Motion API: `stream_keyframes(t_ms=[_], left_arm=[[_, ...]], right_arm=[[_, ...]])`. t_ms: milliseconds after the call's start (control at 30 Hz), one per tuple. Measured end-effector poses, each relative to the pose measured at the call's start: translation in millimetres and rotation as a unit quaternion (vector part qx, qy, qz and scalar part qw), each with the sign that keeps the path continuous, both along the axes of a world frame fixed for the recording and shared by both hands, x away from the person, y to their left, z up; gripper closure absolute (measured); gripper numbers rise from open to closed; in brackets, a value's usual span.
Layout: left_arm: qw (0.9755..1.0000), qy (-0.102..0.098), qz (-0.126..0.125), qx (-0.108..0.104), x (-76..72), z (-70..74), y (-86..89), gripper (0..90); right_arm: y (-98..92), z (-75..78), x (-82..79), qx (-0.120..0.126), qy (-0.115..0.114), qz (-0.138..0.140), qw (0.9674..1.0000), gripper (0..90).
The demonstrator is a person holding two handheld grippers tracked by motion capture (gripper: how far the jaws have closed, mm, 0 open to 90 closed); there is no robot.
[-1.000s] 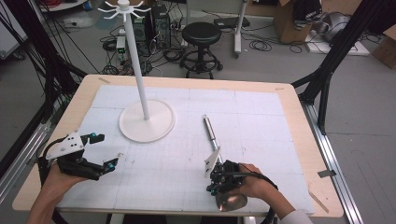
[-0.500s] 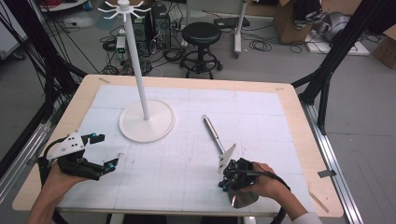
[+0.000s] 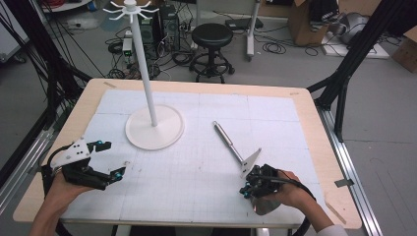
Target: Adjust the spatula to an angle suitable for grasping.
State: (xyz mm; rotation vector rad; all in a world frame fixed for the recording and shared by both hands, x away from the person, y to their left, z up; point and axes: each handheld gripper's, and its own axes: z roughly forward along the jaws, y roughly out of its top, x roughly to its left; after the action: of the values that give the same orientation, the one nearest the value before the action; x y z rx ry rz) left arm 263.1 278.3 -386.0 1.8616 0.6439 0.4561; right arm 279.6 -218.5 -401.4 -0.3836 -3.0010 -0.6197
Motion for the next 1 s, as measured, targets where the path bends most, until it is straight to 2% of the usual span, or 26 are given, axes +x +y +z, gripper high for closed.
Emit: stream_keyframes(t_ms=[300, 667, 1000], left_arm=[[1.0, 0.001, 0.002, -0.001, -0.3, 0.2, 0.5, 1.7], [1.0, 0.0, 0.002, -0.001, -0.3, 0.4, 0.9, 1.7], [1.0, 0.0, 0.002, -0.001, -0.3, 0.4, 0.9, 1.7]], right_arm=[[-10.8, 1.9, 4.3, -0.021, 0.002, -0.011, 0.9997, 89.7], [-14.4, 3.8, 8.8, -0.055, 0.008, -0.006, 0.9985, 89.7], [-22.1, 5.1, 12.0, -0.078, 0.008, -0.015, 0.9968, 89.7]])
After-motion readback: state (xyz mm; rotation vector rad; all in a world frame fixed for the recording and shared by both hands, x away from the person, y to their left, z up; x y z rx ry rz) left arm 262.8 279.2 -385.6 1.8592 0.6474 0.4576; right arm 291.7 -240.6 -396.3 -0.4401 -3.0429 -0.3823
